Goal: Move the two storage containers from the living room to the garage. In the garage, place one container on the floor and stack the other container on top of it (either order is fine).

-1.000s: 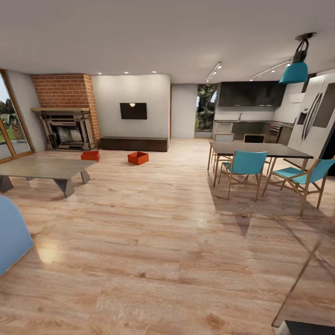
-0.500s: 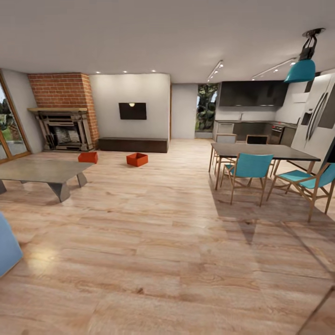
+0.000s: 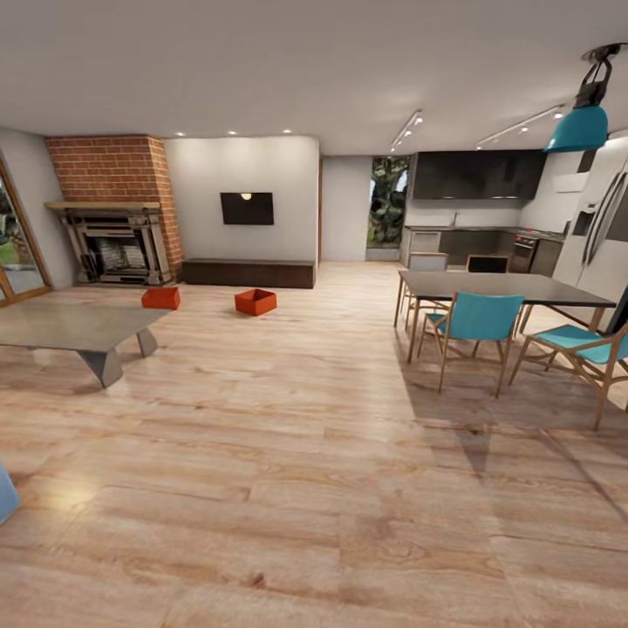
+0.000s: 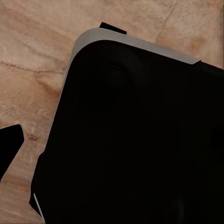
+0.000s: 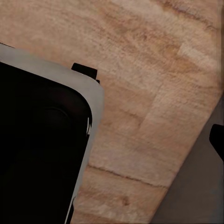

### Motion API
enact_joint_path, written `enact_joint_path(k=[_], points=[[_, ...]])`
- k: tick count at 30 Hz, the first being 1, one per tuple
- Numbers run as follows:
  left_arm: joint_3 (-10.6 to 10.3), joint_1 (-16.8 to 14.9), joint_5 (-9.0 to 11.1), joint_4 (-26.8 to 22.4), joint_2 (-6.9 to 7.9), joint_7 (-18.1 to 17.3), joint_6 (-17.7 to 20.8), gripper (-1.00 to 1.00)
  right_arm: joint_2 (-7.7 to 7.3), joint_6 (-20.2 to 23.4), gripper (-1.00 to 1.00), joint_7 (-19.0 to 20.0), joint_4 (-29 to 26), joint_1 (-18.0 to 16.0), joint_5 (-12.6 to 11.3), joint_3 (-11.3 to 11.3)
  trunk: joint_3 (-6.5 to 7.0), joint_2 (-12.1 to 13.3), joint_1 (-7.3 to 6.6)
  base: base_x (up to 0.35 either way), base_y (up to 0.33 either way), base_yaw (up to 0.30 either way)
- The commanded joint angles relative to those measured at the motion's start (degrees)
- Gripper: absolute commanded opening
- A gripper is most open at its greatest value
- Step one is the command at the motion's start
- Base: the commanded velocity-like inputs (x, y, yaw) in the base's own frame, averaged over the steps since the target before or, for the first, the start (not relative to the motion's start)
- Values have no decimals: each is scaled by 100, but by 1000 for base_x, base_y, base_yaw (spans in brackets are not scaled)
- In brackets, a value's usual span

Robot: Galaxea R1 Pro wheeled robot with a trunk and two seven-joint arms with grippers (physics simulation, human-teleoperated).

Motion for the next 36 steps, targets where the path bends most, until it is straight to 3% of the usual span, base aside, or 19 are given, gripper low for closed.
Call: enact_joint_path(k=[1, 36], points=[[29, -1, 7, -4, 1, 4, -11, 100, -1, -15, 100, -9, 2, -3, -22, 38, -5, -2, 3, 326, 42, 0], [35, -1, 3, -7, 5, 4, -77, 100, -1, -17, 100, -9, 2, -3, -21, 38, -5, -2, 3, 326, 75, 0]])
